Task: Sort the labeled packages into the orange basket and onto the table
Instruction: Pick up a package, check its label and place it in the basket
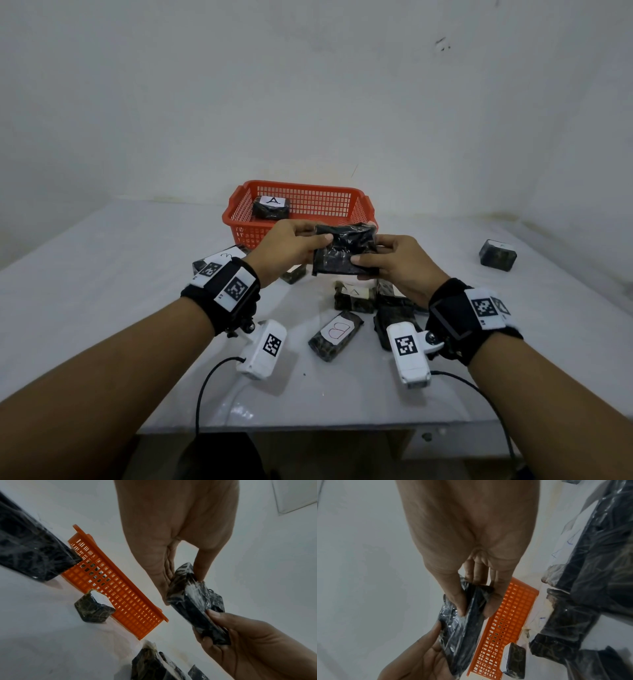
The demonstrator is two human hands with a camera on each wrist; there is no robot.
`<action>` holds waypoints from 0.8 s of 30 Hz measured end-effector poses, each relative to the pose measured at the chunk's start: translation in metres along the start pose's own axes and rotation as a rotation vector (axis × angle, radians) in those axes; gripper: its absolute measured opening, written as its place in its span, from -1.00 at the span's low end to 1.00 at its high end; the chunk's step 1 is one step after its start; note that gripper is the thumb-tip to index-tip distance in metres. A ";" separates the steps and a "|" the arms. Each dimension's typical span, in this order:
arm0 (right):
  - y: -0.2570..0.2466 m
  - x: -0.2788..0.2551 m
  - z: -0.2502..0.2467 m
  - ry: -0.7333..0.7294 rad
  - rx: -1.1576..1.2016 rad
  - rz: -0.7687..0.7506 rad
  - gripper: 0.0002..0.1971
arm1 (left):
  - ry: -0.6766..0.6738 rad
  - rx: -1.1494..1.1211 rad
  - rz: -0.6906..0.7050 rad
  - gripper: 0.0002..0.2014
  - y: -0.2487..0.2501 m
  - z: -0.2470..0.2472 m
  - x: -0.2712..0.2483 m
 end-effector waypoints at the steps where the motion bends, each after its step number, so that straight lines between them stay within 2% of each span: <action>1: -0.001 0.000 -0.001 0.005 0.010 -0.001 -0.66 | -0.018 0.014 -0.001 -0.74 0.001 0.001 -0.001; 6: -0.002 -0.001 0.001 -0.021 -0.009 -0.019 -0.67 | 0.006 0.161 0.030 -0.82 0.002 -0.001 -0.004; 12: -0.003 0.000 -0.004 0.063 -0.027 -0.096 -0.68 | -0.051 0.116 0.028 -0.85 0.006 0.006 -0.009; 16: -0.003 0.000 -0.003 0.025 -0.007 -0.077 -0.67 | -0.024 0.104 0.037 -0.86 0.005 0.004 -0.007; 19: -0.003 0.000 -0.002 0.011 -0.007 -0.079 -0.67 | -0.004 0.114 0.053 -0.81 0.003 0.002 -0.005; 24: -0.006 0.001 -0.007 0.092 -0.051 -0.145 -0.72 | 0.006 0.115 0.079 -0.63 0.003 0.002 -0.004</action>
Point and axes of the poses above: each hand's wrist, its own x-axis towards the middle knuckle, its own z-axis out of the palm, y = z × x, the point moved 5 cm from there along x, towards the middle knuckle, and after that the axes turned 2 degrees about x, right-handed, at the moved point
